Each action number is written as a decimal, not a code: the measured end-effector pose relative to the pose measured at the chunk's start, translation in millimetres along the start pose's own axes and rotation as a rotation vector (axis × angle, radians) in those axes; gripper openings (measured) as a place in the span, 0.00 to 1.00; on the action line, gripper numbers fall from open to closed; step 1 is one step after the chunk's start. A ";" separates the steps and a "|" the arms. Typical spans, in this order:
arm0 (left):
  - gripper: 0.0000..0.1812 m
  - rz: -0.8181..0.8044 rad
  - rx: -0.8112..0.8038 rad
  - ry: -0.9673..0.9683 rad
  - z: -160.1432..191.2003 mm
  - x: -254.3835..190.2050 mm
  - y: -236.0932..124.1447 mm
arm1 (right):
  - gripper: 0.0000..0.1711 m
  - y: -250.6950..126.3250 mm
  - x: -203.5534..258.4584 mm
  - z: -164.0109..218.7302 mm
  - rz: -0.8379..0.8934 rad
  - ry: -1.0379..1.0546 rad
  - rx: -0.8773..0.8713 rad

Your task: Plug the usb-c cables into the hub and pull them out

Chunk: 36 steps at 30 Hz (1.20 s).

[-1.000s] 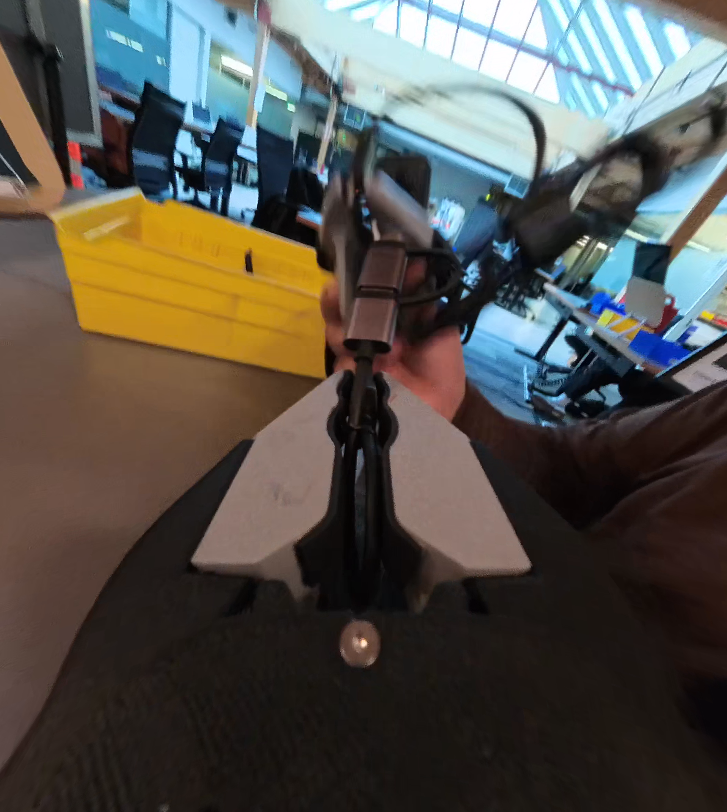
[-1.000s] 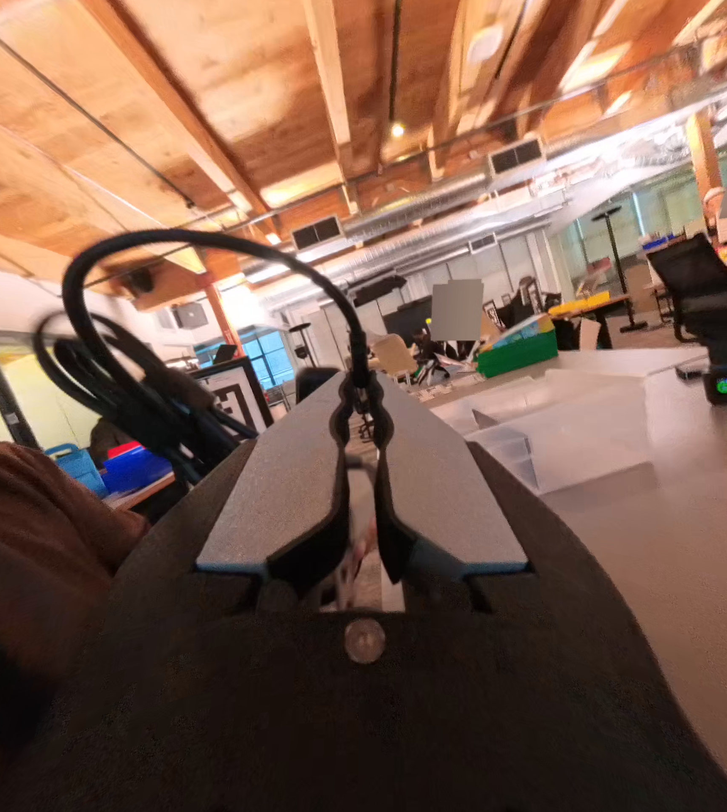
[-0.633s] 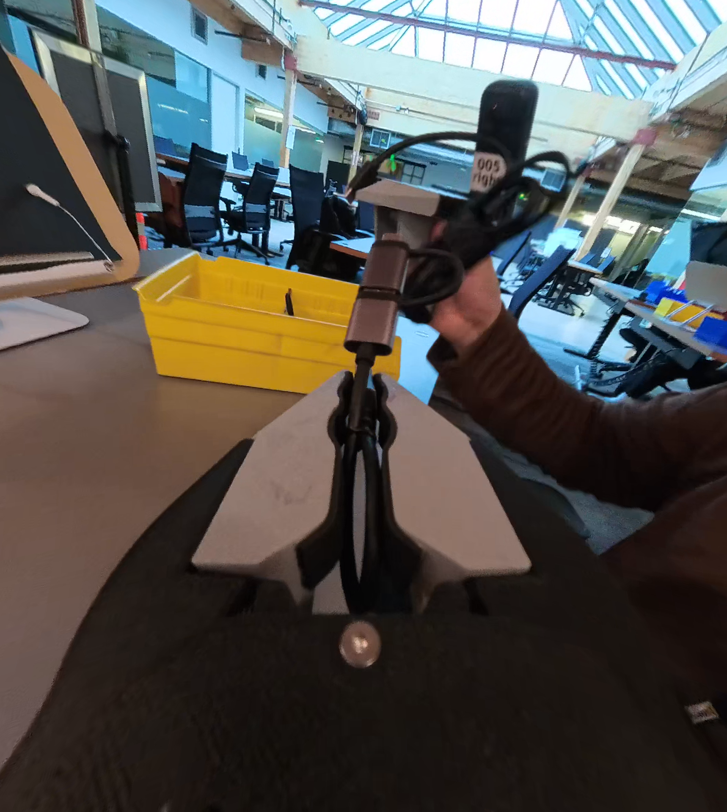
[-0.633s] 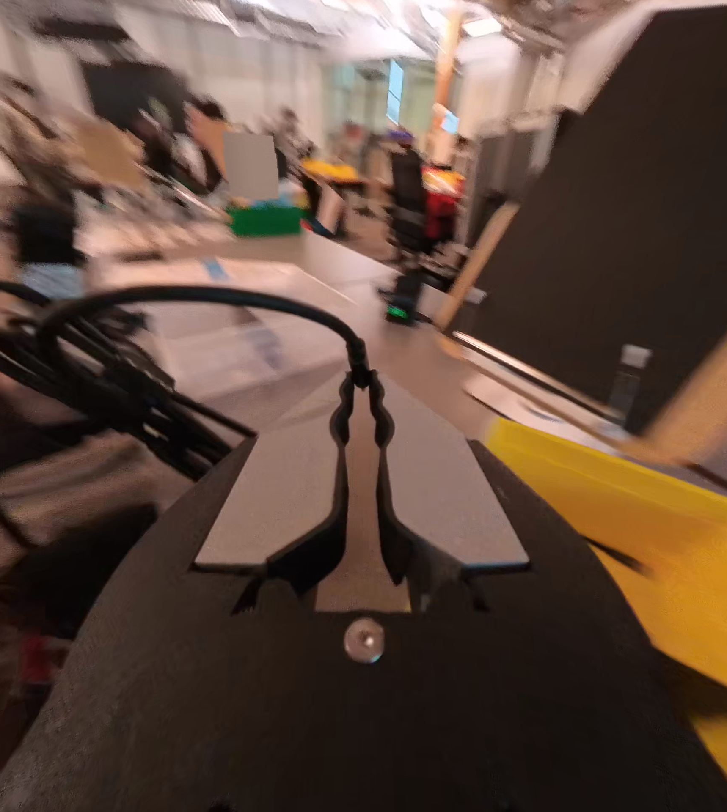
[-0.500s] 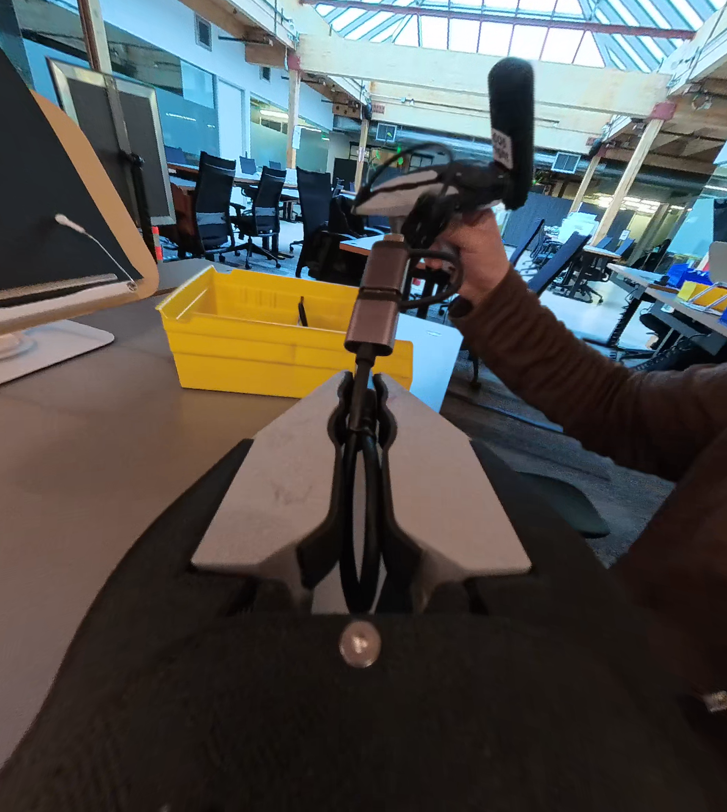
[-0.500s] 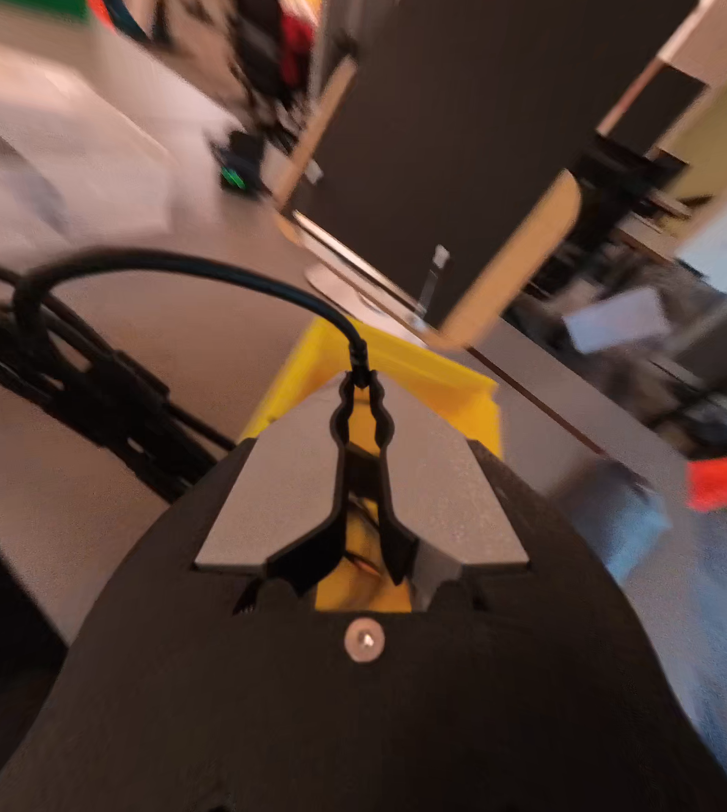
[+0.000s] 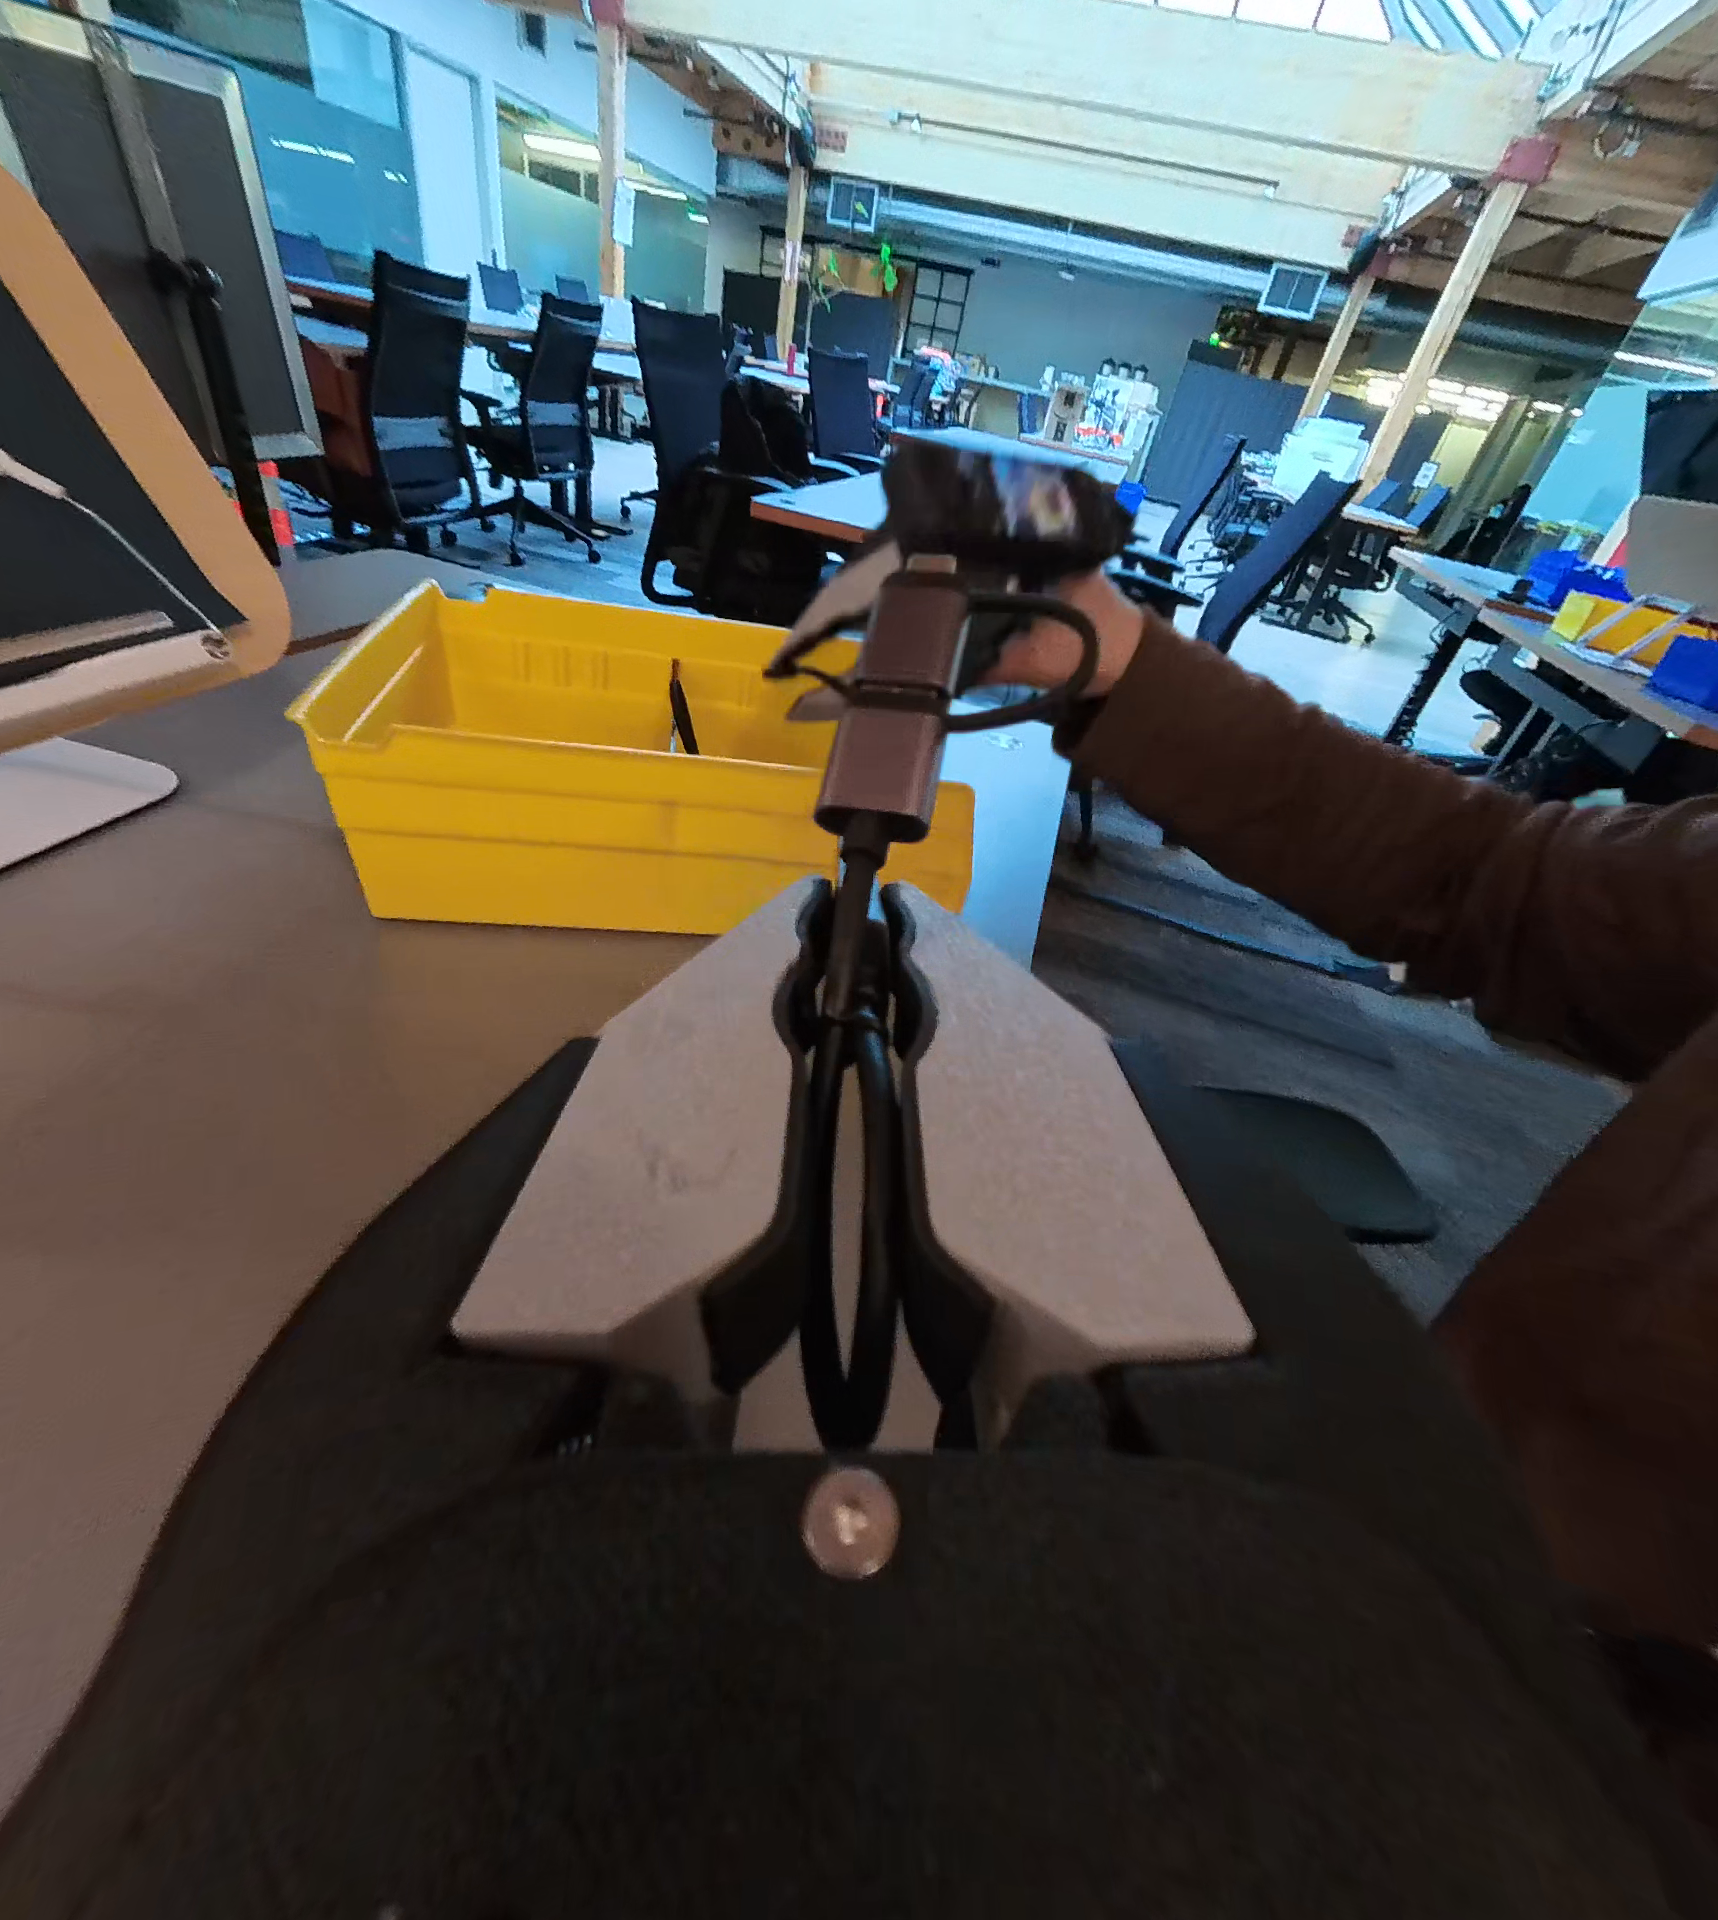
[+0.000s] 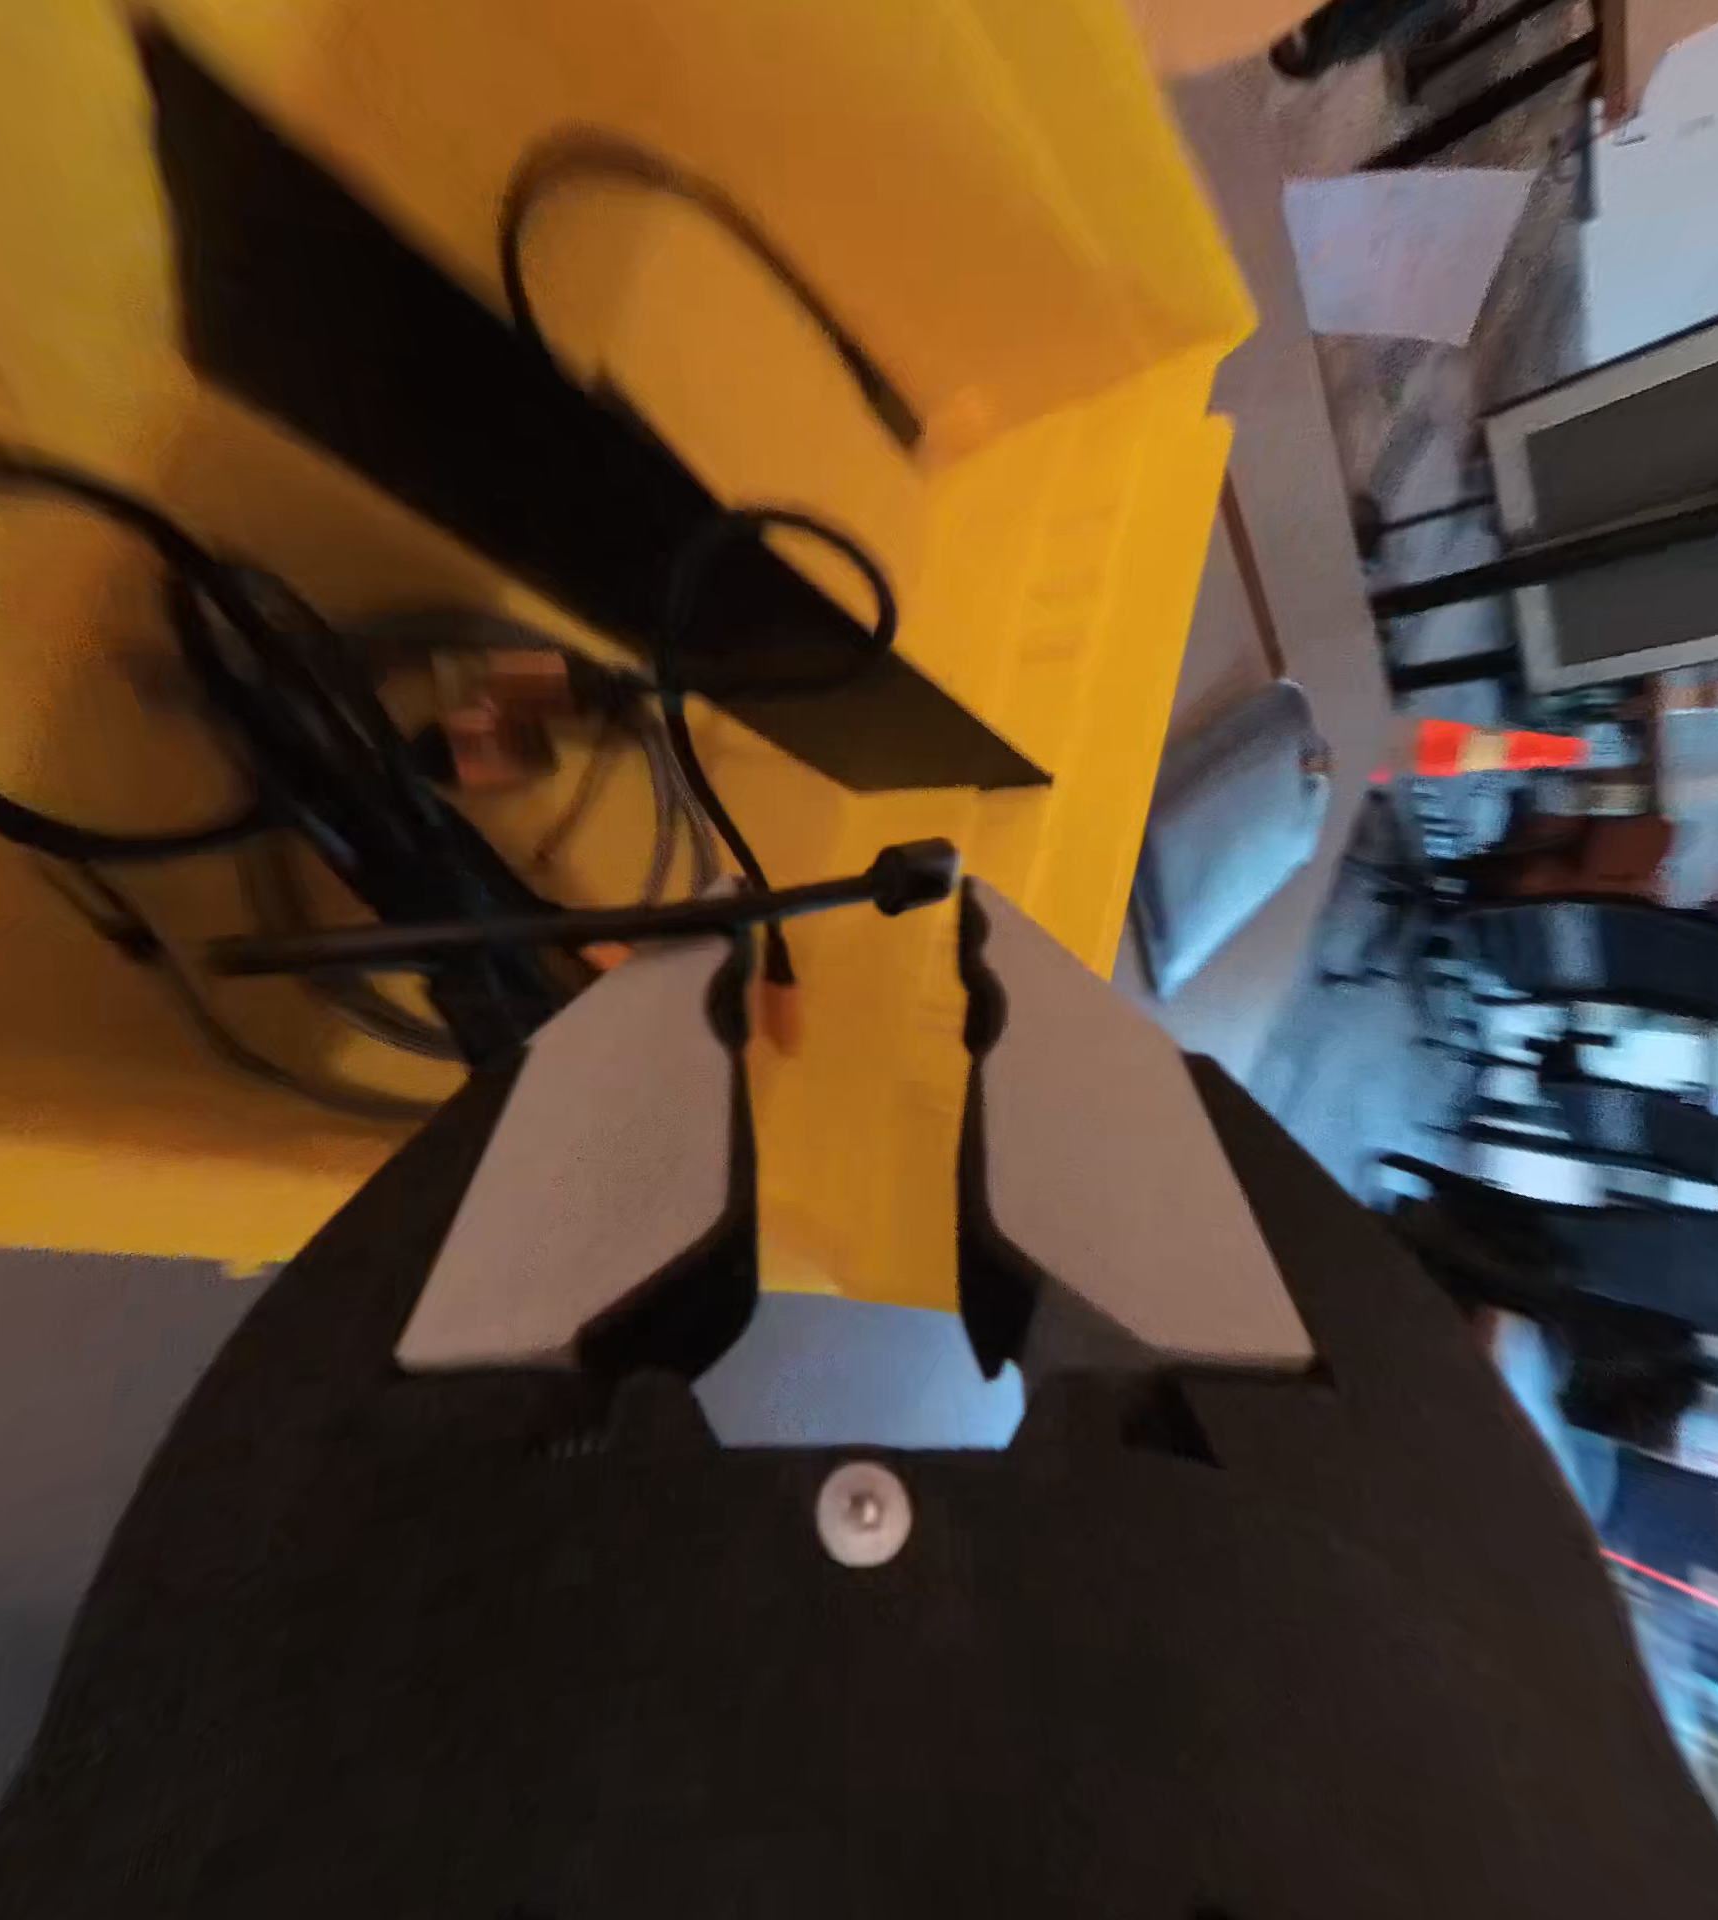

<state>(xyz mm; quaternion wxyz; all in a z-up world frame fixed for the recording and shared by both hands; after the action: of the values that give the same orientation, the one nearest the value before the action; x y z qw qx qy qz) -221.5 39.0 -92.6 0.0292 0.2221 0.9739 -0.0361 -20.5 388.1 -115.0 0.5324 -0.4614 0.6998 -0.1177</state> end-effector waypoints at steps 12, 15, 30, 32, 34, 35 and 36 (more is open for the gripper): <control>0.04 0.096 -0.007 0.015 -2.5 -12.4 18.5 | 0.32 -114.9 100.5 -113.8 -0.891 0.004 -0.581; 0.04 0.120 -0.011 0.007 -4.2 -17.3 19.9 | 0.07 -104.7 124.4 -129.8 -0.860 -0.051 -0.556; 0.37 -0.550 0.017 -0.019 -20.7 1.1 -126.3 | 0.05 13.3 -33.1 -95.1 -0.015 -0.237 -0.163; 0.40 -0.611 0.032 -0.042 -12.6 4.1 -139.5 | 0.13 48.0 -32.2 -86.7 -0.051 -0.289 -0.038; 0.44 -0.674 0.086 -0.056 -1.0 7.7 -148.0 | 0.25 68.7 -41.7 -80.4 -0.033 -0.234 0.045; 0.46 -0.698 0.122 -0.061 5.9 8.9 -150.3 | 0.24 70.9 -49.7 -77.9 -0.004 -0.173 0.067; 0.48 -0.714 0.156 -0.065 12.8 9.6 -151.3 | 0.22 67.7 -57.3 -76.0 0.023 -0.092 0.066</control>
<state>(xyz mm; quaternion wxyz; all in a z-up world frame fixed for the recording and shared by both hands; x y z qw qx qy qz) -295.4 -93.9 -97.3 0.0288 -0.1314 0.9830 -0.1251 -120.2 444.5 -92.1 0.5805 -0.4403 0.6755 -0.1132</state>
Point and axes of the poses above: each gripper's, where its closed fingertips meet, y out along the fingers, z out of its underside, x = y × z across the jaws, the point moved 10 cm from there along -y, back along the fingers, and after that the axes turned 6 degrees about y, right-handed, at the moved point
